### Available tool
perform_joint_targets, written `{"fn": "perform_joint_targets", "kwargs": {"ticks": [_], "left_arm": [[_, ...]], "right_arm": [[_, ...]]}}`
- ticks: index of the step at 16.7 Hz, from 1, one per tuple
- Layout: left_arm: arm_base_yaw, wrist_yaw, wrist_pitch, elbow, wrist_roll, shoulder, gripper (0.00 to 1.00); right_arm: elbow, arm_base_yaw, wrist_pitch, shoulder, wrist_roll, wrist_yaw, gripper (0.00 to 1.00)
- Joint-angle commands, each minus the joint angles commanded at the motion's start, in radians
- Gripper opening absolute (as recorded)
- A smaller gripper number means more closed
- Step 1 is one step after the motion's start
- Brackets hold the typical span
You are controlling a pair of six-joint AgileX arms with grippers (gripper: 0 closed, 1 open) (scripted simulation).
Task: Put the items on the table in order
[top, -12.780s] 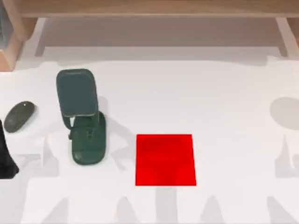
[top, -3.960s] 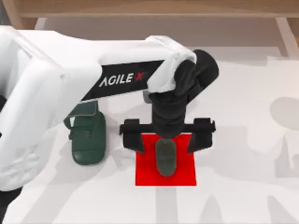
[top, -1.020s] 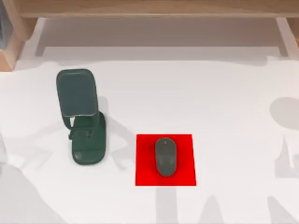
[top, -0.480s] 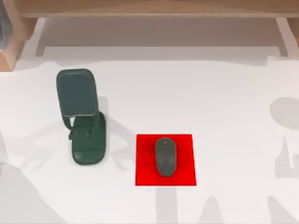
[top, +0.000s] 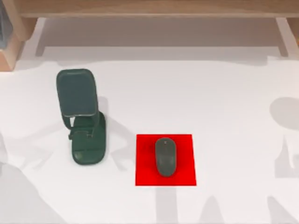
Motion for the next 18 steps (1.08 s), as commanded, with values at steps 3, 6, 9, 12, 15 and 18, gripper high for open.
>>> {"fn": "perform_joint_targets", "kwargs": {"ticks": [3,6,9,12,15,18], "left_arm": [[-0.002,0.007,-0.028,0.016,-0.002,-0.028,0.00],[-0.002,0.007,-0.096,0.047,-0.003,-0.056,0.00],[-0.002,0.007,-0.121,0.062,-0.003,-0.073,0.00],[-0.002,0.007,-0.119,0.060,-0.002,-0.068,0.00],[-0.060,-0.050,-0.059,0.053,-0.060,-0.128,0.00],[-0.198,-0.164,0.076,0.021,-0.183,-0.262,0.00]], "right_arm": [[0.000,0.000,0.000,0.000,0.000,0.000,1.00],[0.000,0.000,0.000,0.000,0.000,0.000,1.00],[0.000,0.000,0.000,0.000,0.000,0.000,1.00],[0.000,0.000,0.000,0.000,0.000,0.000,1.00],[0.000,0.000,0.000,0.000,0.000,0.000,1.00],[0.000,0.000,0.000,0.000,0.000,0.000,1.00]]}}
